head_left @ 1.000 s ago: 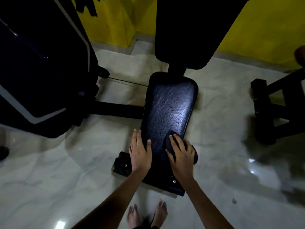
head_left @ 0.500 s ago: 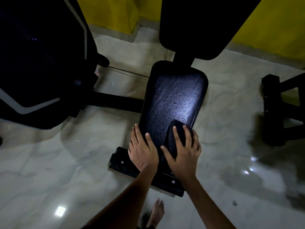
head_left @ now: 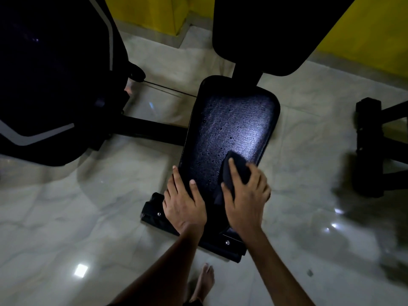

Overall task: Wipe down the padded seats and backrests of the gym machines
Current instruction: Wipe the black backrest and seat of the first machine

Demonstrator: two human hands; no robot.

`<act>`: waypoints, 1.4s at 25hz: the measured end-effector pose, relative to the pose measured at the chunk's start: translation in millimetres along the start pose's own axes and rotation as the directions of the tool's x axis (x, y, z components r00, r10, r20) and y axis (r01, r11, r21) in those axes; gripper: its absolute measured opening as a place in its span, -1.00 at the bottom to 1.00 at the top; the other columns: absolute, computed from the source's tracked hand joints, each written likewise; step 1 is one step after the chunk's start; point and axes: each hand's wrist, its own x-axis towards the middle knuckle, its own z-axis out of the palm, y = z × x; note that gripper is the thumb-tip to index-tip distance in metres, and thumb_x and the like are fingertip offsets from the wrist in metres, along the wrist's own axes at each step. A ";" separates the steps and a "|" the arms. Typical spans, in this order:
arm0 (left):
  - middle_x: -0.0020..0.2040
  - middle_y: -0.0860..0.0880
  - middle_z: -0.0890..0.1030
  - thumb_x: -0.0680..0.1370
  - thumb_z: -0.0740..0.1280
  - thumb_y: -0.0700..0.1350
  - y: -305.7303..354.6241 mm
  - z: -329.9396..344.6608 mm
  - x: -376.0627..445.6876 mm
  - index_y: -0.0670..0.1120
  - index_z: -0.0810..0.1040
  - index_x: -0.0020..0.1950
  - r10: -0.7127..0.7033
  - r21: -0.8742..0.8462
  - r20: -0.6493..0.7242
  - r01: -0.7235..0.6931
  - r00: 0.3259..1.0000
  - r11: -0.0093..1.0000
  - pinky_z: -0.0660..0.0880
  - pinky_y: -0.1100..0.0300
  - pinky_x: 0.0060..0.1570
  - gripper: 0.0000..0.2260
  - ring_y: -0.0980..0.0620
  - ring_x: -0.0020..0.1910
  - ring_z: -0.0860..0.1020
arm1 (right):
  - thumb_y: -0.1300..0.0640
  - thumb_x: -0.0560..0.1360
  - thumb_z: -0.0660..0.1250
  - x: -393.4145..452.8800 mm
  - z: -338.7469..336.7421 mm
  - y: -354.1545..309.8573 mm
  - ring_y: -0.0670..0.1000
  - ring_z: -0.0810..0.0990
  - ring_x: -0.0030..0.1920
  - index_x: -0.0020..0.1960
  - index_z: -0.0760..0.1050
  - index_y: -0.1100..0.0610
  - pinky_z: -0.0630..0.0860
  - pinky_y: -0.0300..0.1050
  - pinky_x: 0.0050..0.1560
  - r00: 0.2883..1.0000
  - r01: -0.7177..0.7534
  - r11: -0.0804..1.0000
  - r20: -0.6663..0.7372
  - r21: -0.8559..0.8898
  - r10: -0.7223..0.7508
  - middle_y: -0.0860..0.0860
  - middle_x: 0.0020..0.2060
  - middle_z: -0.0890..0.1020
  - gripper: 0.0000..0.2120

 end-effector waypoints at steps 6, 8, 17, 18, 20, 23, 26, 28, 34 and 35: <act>0.31 -0.12 0.47 0.57 0.00 0.10 -1.2 2.0 0.1 -0.07 0.30 0.47 0.027 0.001 -0.024 -0.027 0.999 1.000 0.44 0.00 0.02 -0.49 -0.17 0.10 0.51 | 0.04 0.49 0.20 78.8 3.2 17.2 0.17 0.33 0.11 0.33 0.45 0.04 0.31 0.08 0.02 0.995 -0.035 0.999 -0.091 0.032 0.038 0.16 0.21 0.47 -0.58; 0.32 -0.10 0.47 0.58 0.00 0.09 -3.1 2.3 -0.3 -0.03 0.32 0.47 0.039 -0.001 -0.026 -0.039 0.999 0.999 0.44 0.02 0.01 -0.51 -0.15 0.08 0.51 | 0.07 0.46 0.29 121.1 1.6 20.6 0.20 0.39 0.15 0.27 0.46 0.12 0.28 0.08 0.05 0.980 -0.175 0.979 -0.079 0.107 0.184 0.13 0.19 0.52 -0.61; 0.23 -0.13 0.53 0.57 0.05 0.06 -2.5 3.0 -2.1 -0.04 0.35 0.45 0.031 -0.015 -0.032 -0.032 0.999 0.999 0.45 0.02 -0.02 -0.53 -0.16 0.04 0.53 | -0.38 0.35 0.21 66.6 -7.9 31.1 0.24 0.28 0.39 0.35 0.43 -0.12 0.23 0.30 0.23 0.967 0.241 0.968 0.099 -0.074 -0.234 0.03 0.46 0.31 -0.36; 0.22 -0.13 0.54 0.57 0.06 0.06 -2.0 3.2 -1.2 -0.04 0.36 0.44 0.030 -0.022 -0.035 -0.031 0.999 0.999 0.45 0.03 -0.02 -0.53 -0.15 0.03 0.52 | -0.35 0.37 0.20 84.3 -7.5 36.2 0.27 0.30 0.36 0.35 0.42 -0.13 0.31 0.29 0.19 0.974 0.212 0.974 0.100 -0.078 -0.204 0.02 0.46 0.30 -0.39; 0.21 -0.13 0.54 0.57 0.05 0.06 -1.6 3.3 -1.2 -0.04 0.36 0.44 0.028 -0.020 -0.033 -0.029 0.999 0.999 0.45 0.03 -0.03 -0.53 -0.14 0.03 0.51 | -0.31 0.41 0.16 122.8 -5.8 41.7 0.30 0.31 0.31 0.37 0.40 -0.13 0.36 0.21 0.14 0.993 0.067 0.996 0.102 -0.063 -0.060 0.00 0.48 0.25 -0.42; 0.23 -0.13 0.53 0.56 0.05 0.06 -3.5 3.1 -0.5 -0.03 0.34 0.45 0.031 -0.009 -0.034 -0.032 0.999 0.999 0.45 0.04 -0.05 -0.53 -0.15 0.02 0.52 | -0.38 0.40 0.13 143.2 -3.7 30.2 0.28 0.28 0.30 0.44 0.31 -0.11 0.30 0.20 0.22 0.977 -0.189 0.978 0.087 -0.085 0.197 -0.01 0.50 0.19 -0.32; 0.21 -0.14 0.53 0.56 0.05 0.05 -4.1 3.1 -2.5 -0.01 0.30 0.45 0.048 0.002 -0.046 -0.048 0.998 0.999 0.45 0.05 -0.07 -0.54 -0.17 0.00 0.53 | -0.53 0.27 0.15 100.1 -5.7 5.0 0.23 0.27 0.28 0.46 0.28 -0.07 0.25 0.23 0.19 0.990 -0.088 0.984 0.094 -0.155 0.103 0.00 0.48 0.26 -0.11; 0.20 -0.15 0.53 0.56 0.06 0.05 -3.0 3.7 -2.1 -0.03 0.31 0.45 0.038 -0.008 -0.046 -0.038 0.998 0.999 0.46 0.04 -0.08 -0.54 -0.18 0.00 0.52 | -0.46 0.29 0.19 71.5 -7.5 10.4 0.21 0.35 0.20 0.43 0.35 -0.04 0.31 0.16 0.10 0.988 0.114 0.980 0.123 -0.166 -0.094 -0.01 0.43 0.35 -0.18; 0.24 -0.12 0.51 0.54 0.07 0.05 -0.3 4.8 -0.7 -0.04 0.35 0.44 0.015 -0.004 -0.038 -0.015 0.999 1.000 0.47 0.00 0.00 -0.52 -0.18 0.05 0.52 | -0.29 0.38 0.19 177.6 -15.9 42.9 0.26 0.32 0.27 0.46 0.28 -0.07 0.24 0.12 0.22 0.953 -0.288 0.954 0.077 -0.087 0.294 0.00 0.44 0.31 -0.31; 0.23 -0.12 0.52 0.54 0.07 0.05 -0.8 4.7 -1.2 -0.04 0.35 0.44 0.016 0.002 -0.040 -0.016 0.999 1.000 0.47 0.00 0.01 -0.52 -0.17 0.06 0.51 | -0.27 0.38 0.21 188.4 -14.4 32.9 0.25 0.30 0.29 0.46 0.27 -0.06 0.22 0.14 0.23 0.965 -0.226 0.964 0.104 -0.144 0.241 0.00 0.44 0.30 -0.31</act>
